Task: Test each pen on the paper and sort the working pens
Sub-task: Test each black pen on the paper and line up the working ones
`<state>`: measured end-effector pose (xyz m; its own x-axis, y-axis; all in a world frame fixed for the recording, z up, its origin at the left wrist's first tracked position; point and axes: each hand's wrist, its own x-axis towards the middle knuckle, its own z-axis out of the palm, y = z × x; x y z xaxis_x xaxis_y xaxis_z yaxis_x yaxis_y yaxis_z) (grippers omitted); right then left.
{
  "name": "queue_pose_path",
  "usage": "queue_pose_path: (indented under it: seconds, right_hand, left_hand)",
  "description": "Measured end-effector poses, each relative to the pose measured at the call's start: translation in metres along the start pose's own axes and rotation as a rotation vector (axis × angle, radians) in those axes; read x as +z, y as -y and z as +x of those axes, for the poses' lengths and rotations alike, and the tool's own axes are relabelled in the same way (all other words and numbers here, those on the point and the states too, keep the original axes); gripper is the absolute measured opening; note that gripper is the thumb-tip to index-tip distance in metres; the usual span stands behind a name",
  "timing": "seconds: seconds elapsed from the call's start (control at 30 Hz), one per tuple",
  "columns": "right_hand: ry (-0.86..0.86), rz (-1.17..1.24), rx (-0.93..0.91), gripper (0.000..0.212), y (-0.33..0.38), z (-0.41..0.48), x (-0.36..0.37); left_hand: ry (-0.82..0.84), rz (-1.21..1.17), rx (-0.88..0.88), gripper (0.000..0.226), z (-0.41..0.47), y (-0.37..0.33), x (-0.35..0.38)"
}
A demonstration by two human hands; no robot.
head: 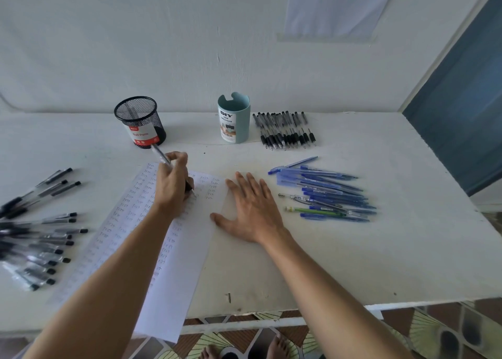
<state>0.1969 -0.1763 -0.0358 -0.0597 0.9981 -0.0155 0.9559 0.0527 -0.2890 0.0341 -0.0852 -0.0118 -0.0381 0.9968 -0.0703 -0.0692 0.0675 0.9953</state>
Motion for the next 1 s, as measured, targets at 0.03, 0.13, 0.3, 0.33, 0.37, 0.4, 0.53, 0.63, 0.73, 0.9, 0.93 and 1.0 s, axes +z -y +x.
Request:
queue_pose_path:
  seconds: [0.03,0.13,0.3,0.33,0.37,0.4,0.53,0.63,0.73,0.9,0.93,1.0]
  right_hand:
    - [0.005,-0.003,0.001,0.092,0.0,0.0,0.0]
    - [0.01,-0.01,0.007,0.092,0.0,0.0,-0.001]
    - [0.005,0.0,0.01,0.093,0.001,0.0,-0.001]
    - [0.001,0.003,0.012,0.093,0.001,0.0,0.0]
    - [-0.002,0.004,0.013,0.093,0.0,0.0,0.0]
    - [-0.003,0.003,0.012,0.093,0.0,0.0,-0.001]
    - [0.003,0.015,0.016,0.092,0.001,0.0,-0.002]
    - [0.005,0.013,0.013,0.091,0.0,0.0,-0.002]
    - [0.006,0.008,0.009,0.091,0.0,-0.001,-0.003]
    - [0.016,-0.001,0.011,0.091,0.0,-0.002,-0.003]
    - [0.021,-0.003,0.01,0.092,0.0,-0.001,-0.003]
    - [0.022,-0.001,0.008,0.093,-0.001,-0.001,-0.003]
  left_hand:
    - [-0.001,-0.021,-0.003,0.019,0.001,0.001,0.001]
    - [-0.002,0.007,0.016,0.039,0.001,0.003,0.0]
    - [0.012,0.138,0.072,0.045,0.0,0.005,-0.001]
    - [0.012,0.171,0.067,0.046,-0.001,0.005,0.0]
    - [0.012,0.208,0.06,0.047,-0.001,0.005,0.0]
    - [0.015,0.248,0.054,0.049,-0.001,0.004,0.001]
    - [0.064,0.455,0.106,0.049,-0.001,0.001,0.003]
    - [0.114,0.699,0.127,0.029,0.005,0.002,0.009]
    - [0.124,0.874,0.094,0.028,0.009,-0.002,0.017]
    - [0.137,1.028,0.096,0.047,0.009,-0.005,0.023]
    - [0.131,1.038,0.104,0.046,0.009,-0.006,0.022]
    - [0.091,1.039,0.114,0.041,0.01,-0.008,0.016]
